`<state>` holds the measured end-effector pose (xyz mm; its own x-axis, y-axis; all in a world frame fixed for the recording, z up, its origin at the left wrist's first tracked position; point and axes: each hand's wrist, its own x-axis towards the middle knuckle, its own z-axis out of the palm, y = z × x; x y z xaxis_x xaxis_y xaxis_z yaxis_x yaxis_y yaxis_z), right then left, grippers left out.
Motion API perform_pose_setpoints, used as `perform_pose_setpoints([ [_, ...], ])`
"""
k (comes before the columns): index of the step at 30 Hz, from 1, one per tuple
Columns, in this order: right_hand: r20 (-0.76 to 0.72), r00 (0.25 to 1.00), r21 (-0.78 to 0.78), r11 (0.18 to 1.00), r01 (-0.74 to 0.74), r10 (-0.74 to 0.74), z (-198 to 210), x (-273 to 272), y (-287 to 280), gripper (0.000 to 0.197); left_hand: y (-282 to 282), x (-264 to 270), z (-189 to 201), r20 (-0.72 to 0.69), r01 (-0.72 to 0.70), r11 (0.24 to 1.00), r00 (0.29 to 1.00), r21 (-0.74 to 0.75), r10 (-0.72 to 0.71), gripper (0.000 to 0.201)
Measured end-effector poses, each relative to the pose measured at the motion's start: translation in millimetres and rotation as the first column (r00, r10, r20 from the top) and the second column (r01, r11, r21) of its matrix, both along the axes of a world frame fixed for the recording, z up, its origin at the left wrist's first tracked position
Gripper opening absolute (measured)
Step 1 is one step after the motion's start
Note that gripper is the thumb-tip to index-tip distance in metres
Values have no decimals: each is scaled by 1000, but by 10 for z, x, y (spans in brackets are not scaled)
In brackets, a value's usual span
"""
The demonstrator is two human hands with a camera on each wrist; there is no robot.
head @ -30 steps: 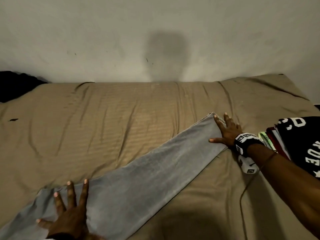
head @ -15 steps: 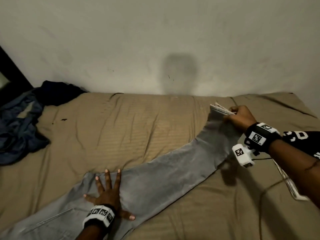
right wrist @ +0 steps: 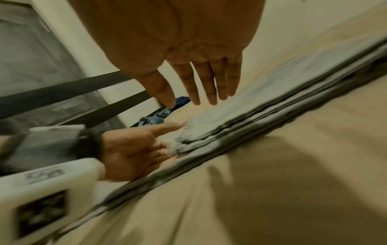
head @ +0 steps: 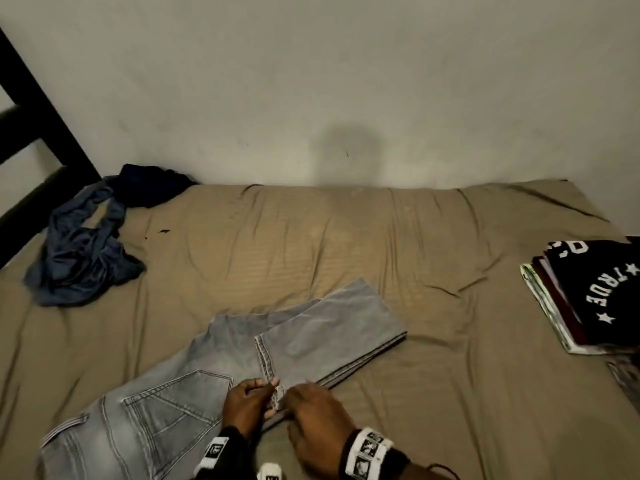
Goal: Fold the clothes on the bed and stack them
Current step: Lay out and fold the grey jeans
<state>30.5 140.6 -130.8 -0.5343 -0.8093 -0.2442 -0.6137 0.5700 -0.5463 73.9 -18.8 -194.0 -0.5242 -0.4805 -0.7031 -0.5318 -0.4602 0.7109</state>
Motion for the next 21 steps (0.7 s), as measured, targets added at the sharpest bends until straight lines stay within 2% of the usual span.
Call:
perform_pose_setpoints([
  [2,-103,985,-5,990,138,-137,-126,-254,194,53,2,-40,-40,0,18,999,1000,-43,-18,37],
  [4,-190,954,58,967,248,-233,-259,-691,399,70,-3,-99,-58,10,34,996,999,-78,-33,35],
  [6,-286,932,163,947,277,-223,-402,-1250,547,86,-14,-154,-98,37,40,987,999,-158,-35,39],
  [8,-339,930,290,924,248,-143,-554,-1754,678,100,-21,-169,-156,56,63,974,997,-218,-52,41],
  [10,-307,950,369,913,175,-58,-715,-2081,780,113,-25,-158,-206,51,80,970,996,-230,-70,37],
  [12,-259,966,384,917,110,-8,-907,-2250,822,124,-43,-159,-265,35,62,975,998,-214,-56,33],
  [17,-255,967,318,943,102,-18,-1104,-2436,814,141,-14,-211,-363,35,9,966,999,-258,0,35],
  [21,-237,971,390,914,112,-18,-1098,-2472,755,152,-6,-115,-226,-3,82,954,996,-287,-87,51],
])
